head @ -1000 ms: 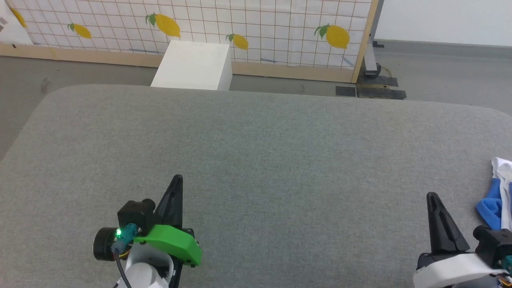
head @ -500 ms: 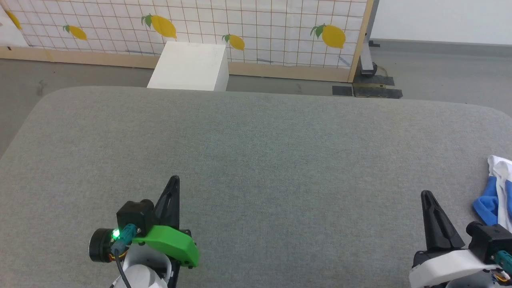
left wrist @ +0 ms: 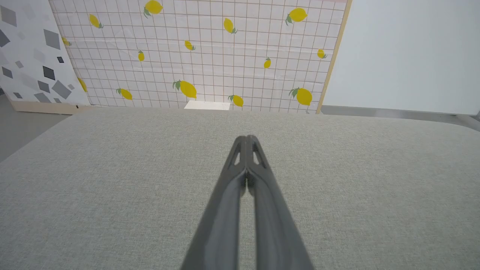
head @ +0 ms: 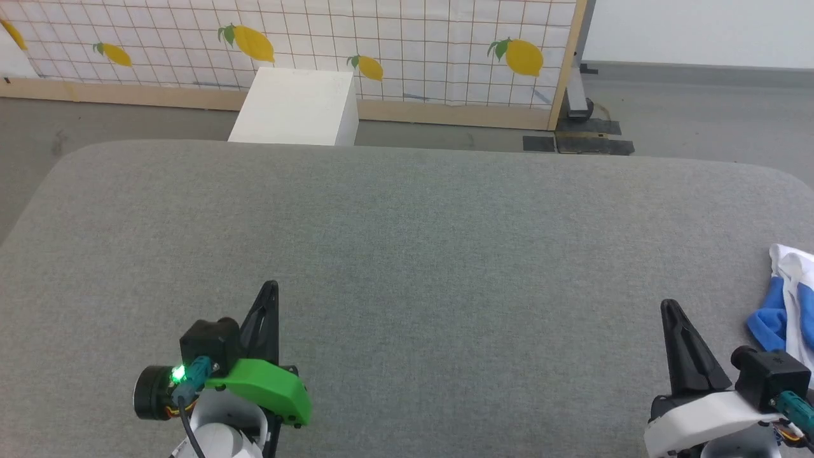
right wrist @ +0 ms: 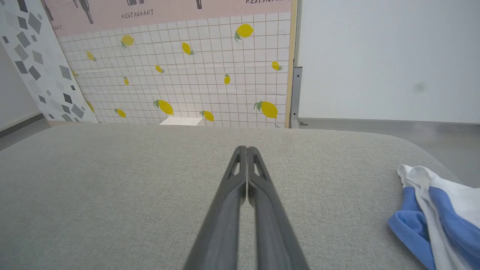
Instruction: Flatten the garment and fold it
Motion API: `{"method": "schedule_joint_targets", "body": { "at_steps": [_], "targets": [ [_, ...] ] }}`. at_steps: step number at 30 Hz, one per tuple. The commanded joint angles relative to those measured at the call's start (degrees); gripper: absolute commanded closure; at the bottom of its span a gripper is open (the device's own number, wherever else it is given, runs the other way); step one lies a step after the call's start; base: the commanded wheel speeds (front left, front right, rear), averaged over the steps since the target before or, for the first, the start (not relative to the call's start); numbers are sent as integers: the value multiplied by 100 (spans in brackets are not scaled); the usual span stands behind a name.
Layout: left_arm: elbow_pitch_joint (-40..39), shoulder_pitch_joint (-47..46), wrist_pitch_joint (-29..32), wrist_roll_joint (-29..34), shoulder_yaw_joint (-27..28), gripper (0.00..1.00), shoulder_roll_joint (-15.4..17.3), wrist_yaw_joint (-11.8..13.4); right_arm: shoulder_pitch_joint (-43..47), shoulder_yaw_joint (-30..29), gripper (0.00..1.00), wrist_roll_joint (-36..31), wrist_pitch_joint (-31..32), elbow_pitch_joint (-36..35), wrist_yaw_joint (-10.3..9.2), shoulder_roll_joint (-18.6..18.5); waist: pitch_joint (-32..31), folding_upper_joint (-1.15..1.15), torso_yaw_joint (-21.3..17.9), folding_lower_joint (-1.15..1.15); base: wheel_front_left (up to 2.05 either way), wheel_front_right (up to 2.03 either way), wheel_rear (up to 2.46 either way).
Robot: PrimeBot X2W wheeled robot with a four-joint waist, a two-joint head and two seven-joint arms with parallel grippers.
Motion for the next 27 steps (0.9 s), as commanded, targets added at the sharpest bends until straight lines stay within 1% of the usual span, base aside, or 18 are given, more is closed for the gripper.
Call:
{"method": "schedule_joint_targets", "body": {
  "at_steps": [1, 27],
  "targets": [
    [-60, 83, 26, 92, 26, 100, -27, 34, -117, 25, 100, -86, 28, 16, -4, 4, 0, 0, -7, 0, 0, 0, 0],
    [-422, 245, 344, 381, 208, 100, -44, 140, -288, 180, 100, -332, 239, 52, -6, 6, 0, 0, -132, 0, 0, 0, 0]
  ]
}}
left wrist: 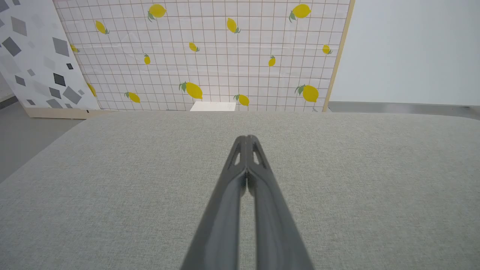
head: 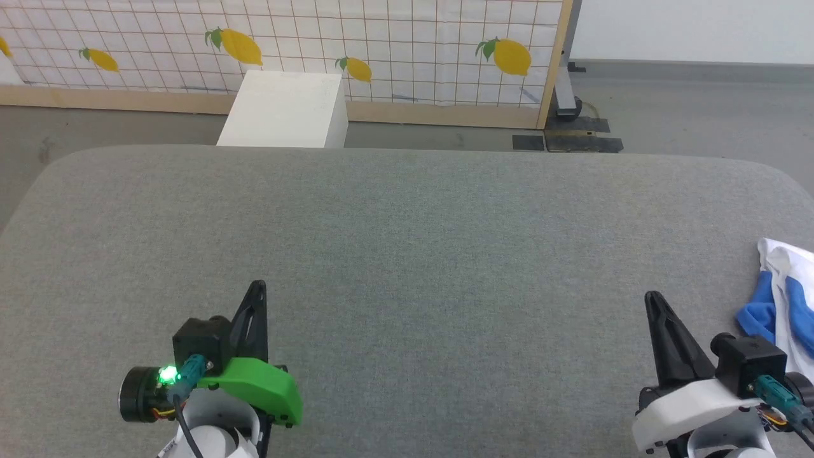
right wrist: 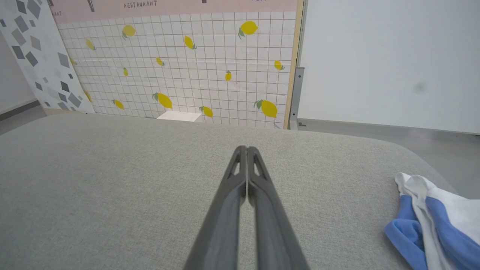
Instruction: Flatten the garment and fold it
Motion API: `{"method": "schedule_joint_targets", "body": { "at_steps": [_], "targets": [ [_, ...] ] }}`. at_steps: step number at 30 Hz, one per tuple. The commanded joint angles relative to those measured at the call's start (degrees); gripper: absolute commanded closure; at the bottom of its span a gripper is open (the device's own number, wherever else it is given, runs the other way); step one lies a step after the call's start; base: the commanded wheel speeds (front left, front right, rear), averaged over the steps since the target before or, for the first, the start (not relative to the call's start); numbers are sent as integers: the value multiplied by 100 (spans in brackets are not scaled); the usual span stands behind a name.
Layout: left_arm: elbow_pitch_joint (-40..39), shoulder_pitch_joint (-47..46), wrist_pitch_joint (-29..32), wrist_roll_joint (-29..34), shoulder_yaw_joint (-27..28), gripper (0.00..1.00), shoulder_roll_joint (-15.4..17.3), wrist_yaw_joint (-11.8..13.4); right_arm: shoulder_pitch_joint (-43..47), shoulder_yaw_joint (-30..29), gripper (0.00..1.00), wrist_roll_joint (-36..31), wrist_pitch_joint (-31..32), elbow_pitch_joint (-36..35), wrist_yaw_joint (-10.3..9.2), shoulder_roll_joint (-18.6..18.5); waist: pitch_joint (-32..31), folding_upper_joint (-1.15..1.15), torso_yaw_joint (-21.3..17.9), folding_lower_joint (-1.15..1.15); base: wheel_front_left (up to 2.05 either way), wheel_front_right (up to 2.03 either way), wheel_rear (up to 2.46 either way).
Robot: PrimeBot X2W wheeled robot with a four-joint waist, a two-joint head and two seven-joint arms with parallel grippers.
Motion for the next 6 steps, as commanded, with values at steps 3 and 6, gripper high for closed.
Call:
{"method": "schedule_joint_targets", "body": {
  "at_steps": [3, 6],
  "targets": [
    [-80, 124, 51, 96, 39, 100, -29, 45, -118, 32, 100, -67, 58, 22, -6, 6, 0, 0, -16, 0, 0, 0, 0],
    [-118, 141, 84, 126, 58, 100, -31, 56, -135, 48, 100, -92, 80, 26, -6, 6, 0, 0, -28, 0, 0, 0, 0]
  ]
}}
